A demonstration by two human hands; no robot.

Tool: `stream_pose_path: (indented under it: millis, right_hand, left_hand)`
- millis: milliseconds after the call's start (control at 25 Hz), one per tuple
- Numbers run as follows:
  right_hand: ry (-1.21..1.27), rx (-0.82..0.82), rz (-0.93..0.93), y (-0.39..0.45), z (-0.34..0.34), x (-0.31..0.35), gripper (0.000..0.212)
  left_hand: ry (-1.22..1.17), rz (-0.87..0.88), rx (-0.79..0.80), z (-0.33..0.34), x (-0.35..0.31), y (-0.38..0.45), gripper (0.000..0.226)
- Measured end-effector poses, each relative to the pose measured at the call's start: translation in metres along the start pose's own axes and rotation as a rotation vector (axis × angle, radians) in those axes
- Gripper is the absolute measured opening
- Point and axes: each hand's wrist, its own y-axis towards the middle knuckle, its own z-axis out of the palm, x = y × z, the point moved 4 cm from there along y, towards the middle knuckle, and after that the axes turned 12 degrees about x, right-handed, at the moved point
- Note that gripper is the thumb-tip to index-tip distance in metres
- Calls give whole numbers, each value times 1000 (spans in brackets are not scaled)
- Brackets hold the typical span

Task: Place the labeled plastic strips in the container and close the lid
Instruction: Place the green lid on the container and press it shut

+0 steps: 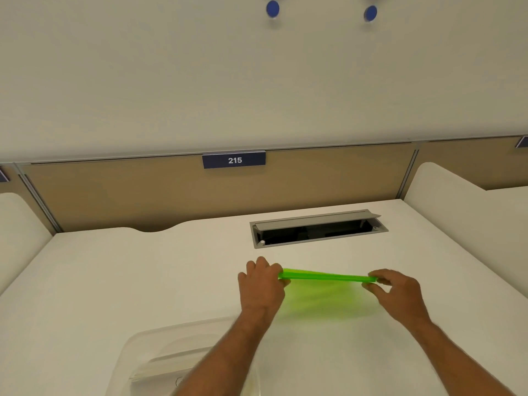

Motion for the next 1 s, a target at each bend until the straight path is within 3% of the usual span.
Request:
stream_pose_path:
  millis: [160, 360, 520, 1000]
  right_hand:
    - [309, 40, 36, 10, -26, 13, 30]
    - [682, 88, 11, 17, -47, 54, 29]
    - [900, 80, 7, 15, -44, 88, 28]
    - [977, 291, 177, -20, 44, 161, 37]
  left_hand:
    - [-214, 84, -52, -23, 0, -5, 29]
    - [-850, 254, 19, -55, -7, -15, 17]
    - [-1154, 264, 119, -76, 3, -27, 12]
    - [-1384, -32, 137, -91, 100, -69, 13]
